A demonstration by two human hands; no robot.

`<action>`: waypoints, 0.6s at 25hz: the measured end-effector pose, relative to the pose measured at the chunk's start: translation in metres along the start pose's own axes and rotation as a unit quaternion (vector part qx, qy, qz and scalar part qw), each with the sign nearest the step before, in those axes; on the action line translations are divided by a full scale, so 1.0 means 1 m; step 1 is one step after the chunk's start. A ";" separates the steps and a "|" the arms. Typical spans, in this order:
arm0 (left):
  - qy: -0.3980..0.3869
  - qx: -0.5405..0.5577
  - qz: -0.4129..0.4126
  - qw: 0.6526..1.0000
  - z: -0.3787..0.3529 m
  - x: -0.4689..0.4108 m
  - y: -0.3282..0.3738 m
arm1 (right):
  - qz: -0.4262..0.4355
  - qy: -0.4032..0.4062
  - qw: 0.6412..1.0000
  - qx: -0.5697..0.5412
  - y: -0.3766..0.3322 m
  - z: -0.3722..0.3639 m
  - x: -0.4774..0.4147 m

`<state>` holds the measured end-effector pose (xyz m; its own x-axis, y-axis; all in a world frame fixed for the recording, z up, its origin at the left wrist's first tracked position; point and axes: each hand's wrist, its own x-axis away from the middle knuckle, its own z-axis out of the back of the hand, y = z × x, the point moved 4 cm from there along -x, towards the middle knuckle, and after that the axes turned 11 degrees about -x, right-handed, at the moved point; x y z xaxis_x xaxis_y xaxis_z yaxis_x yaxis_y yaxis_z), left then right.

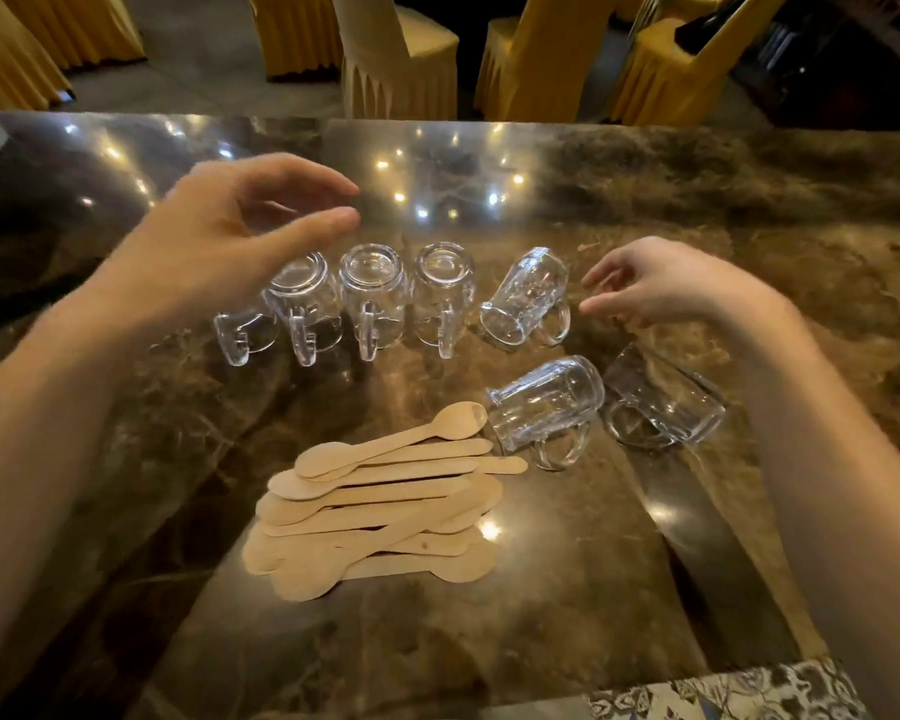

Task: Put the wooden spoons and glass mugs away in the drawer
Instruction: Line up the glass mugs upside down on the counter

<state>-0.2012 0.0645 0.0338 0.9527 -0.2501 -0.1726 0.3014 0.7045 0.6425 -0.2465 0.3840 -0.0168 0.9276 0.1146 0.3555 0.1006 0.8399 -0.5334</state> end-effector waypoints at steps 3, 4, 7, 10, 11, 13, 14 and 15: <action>-0.093 -0.096 -0.051 0.990 -0.031 -0.030 0.044 | -0.045 -0.027 0.999 0.001 0.027 -0.003 0.008; -0.123 -0.130 -0.064 0.982 -0.044 -0.042 0.055 | -0.054 -0.020 0.998 0.000 0.034 -0.002 0.012; -0.188 -0.248 -0.081 0.947 -0.085 -0.082 0.076 | -0.075 -0.001 0.997 -0.025 0.051 0.004 0.035; -0.221 -0.376 -0.041 0.899 -0.123 -0.112 0.077 | -0.087 -0.019 0.996 0.002 0.067 0.002 0.059; -0.234 -0.408 -0.030 0.882 -0.134 -0.118 0.077 | -0.095 -0.025 0.995 0.019 0.072 -0.001 0.065; -0.259 -0.425 -0.025 0.867 -0.154 -0.124 0.080 | -0.118 -0.024 0.992 0.027 0.080 -0.009 0.072; -0.264 -0.423 -0.024 0.867 -0.162 -0.126 0.082 | -0.132 -0.020 0.991 0.024 0.083 -0.013 0.075; -0.265 -0.425 -0.022 0.865 -0.169 -0.127 0.085 | -0.143 -0.013 0.989 0.021 0.087 -0.018 0.077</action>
<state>-0.2898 0.2685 -0.0154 0.8555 -0.3996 0.3292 0.4712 0.8645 -0.1751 -0.1596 0.4566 -0.0493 0.8535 -0.1175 0.5077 0.3421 0.8613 -0.3757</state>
